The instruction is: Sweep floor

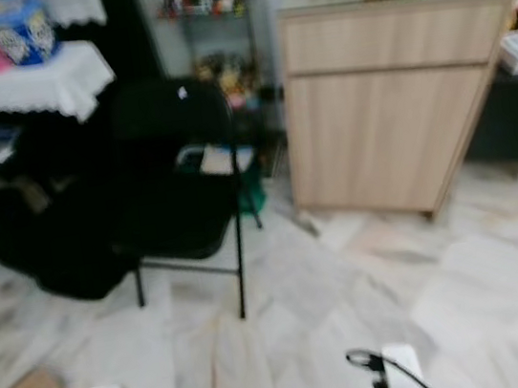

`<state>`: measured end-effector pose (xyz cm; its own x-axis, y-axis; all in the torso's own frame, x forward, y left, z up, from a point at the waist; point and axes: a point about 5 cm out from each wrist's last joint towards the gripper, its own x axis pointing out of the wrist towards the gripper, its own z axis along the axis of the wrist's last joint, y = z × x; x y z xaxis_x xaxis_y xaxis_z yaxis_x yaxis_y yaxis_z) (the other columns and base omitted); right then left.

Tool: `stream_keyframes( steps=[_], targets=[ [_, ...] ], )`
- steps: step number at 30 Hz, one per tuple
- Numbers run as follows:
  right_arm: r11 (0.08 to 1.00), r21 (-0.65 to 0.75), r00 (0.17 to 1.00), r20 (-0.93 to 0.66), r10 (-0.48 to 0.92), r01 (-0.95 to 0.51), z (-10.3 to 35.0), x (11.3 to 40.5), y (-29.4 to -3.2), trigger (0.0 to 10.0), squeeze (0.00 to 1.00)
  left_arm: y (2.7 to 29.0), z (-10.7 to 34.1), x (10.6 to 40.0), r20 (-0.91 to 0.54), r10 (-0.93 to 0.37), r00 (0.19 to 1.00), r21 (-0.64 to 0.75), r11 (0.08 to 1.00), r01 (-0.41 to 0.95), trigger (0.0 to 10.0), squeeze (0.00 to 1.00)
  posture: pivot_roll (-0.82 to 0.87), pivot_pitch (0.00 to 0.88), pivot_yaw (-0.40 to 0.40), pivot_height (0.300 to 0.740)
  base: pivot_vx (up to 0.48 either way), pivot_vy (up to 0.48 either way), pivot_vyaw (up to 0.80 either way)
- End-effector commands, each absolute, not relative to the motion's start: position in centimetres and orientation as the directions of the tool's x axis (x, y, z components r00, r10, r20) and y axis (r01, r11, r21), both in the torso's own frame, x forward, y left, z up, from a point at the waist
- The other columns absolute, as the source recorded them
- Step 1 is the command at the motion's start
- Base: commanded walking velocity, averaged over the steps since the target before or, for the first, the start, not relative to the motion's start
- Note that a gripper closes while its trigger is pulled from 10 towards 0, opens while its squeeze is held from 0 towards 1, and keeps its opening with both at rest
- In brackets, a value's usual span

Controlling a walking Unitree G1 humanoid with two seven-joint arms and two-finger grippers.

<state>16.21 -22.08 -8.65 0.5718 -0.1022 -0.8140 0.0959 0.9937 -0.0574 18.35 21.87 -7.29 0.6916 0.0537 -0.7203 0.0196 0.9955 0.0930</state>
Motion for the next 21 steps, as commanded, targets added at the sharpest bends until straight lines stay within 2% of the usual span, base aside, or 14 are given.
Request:
stream_keyframes(
  steps=[1,21],
  targets=[
    [0.997,-0.046,0.596,-0.799,-0.078,0.068,-8.36,17.16,-21.36,10.0,0.00,22.28,-7.58,17.64,-0.735,0.063,0.675,0.082,0.997,-0.005,10.0,0.00,-0.04,0.000,-0.011,0.740,0.000,0.000,0.80],
    [0.998,-0.051,0.587,-0.807,-0.066,0.043,-8.43,16.93,-21.53,10.0,0.00,21.47,-7.89,17.44,-0.747,0.049,0.663,0.063,0.998,-0.003,10.0,0.00,-0.05,0.000,-0.028,0.740,0.000,0.000,0.80]
  ],
)
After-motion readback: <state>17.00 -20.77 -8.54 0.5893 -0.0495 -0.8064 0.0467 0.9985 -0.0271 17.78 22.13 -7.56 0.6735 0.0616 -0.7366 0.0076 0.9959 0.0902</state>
